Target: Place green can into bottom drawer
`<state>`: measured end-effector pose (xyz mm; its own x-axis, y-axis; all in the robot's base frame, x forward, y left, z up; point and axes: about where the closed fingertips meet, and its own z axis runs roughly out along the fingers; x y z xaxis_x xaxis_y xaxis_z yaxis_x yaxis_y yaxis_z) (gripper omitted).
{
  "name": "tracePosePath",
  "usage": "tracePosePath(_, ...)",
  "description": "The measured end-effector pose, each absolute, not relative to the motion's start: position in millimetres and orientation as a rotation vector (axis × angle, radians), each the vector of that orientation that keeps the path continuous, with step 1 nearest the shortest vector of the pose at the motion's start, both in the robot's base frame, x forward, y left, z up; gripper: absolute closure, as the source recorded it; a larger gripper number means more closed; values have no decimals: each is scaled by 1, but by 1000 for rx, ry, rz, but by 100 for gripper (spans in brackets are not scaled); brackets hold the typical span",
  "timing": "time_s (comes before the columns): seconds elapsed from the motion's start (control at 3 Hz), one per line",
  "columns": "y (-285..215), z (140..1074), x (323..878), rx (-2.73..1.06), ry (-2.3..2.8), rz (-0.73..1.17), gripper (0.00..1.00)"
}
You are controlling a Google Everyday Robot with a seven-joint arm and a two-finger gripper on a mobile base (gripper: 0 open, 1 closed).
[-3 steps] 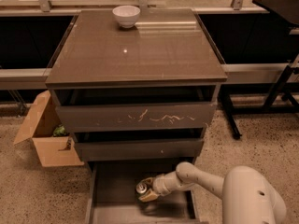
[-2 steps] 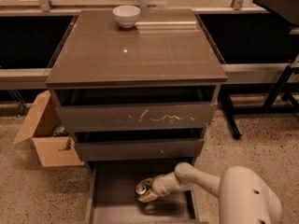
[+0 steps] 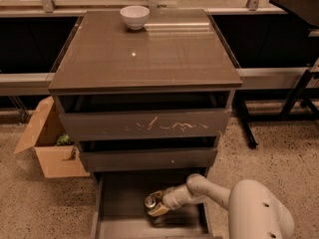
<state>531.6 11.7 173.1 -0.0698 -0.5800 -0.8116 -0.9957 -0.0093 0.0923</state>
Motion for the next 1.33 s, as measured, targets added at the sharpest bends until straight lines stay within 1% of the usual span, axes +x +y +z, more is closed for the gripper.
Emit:
tracePosePath(0.67, 6, 176, 531, -1639, 1692, 929, 11)
tracePosePath(1.0, -4, 182, 529, -1623, 1684, 904, 0)
tracePosePath(1.33, -22, 197, 521, -1562, 1659, 894, 0)
